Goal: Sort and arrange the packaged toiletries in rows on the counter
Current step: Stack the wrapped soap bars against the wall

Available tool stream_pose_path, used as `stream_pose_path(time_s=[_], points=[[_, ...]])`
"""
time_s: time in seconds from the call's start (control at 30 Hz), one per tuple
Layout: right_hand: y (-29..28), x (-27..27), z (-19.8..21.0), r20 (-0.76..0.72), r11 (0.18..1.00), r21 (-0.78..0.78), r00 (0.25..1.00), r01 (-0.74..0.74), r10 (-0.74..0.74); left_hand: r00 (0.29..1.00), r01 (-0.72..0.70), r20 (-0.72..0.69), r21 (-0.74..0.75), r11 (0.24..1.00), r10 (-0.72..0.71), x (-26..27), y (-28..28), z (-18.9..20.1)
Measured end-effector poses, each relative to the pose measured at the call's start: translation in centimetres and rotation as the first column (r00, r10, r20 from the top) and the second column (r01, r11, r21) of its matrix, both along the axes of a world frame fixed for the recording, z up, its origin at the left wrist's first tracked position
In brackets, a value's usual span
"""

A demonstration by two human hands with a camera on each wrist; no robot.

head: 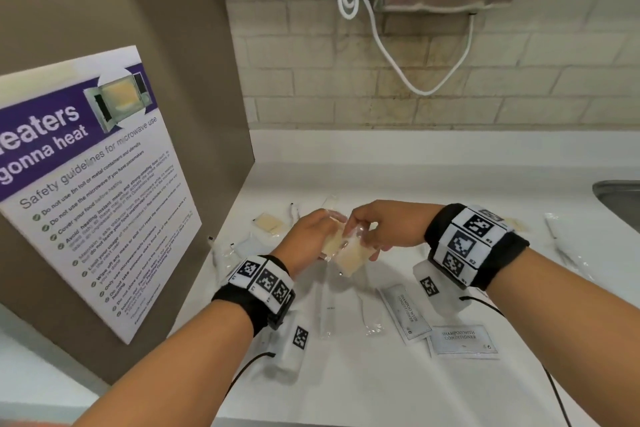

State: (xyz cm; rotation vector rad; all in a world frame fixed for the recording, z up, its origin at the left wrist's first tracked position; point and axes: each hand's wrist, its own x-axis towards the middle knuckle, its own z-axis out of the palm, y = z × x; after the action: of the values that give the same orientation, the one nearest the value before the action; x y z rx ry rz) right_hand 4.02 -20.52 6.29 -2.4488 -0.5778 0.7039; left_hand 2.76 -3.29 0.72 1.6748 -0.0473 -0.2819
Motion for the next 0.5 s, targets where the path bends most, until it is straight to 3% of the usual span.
stream_pose_path(time_s=[0.13, 0.33, 0.5], points=[[-1.5, 1.2, 0.2, 0.038, 0.986, 0.154, 0.996, 0.069, -0.075, 0.999, 0.032, -0.023, -0.042, 0.999, -0.033, 0.7, -1.3, -0.8], [-4.1, 3.2, 0.6, 0.088, 0.972, 0.203, 0.986, 0.121, -0.141, 0.992, 0.068, -0.099, -0.146, 0.987, -0.083, 1.7, -3.3, -0.2], [-5.3, 4.9, 0.5, 0.084, 0.972, 0.222, 0.991, 0.082, -0.103, 0.985, 0.105, -0.11, -0.225, 0.969, -0.132, 2.2, -5.1, 0.1]])
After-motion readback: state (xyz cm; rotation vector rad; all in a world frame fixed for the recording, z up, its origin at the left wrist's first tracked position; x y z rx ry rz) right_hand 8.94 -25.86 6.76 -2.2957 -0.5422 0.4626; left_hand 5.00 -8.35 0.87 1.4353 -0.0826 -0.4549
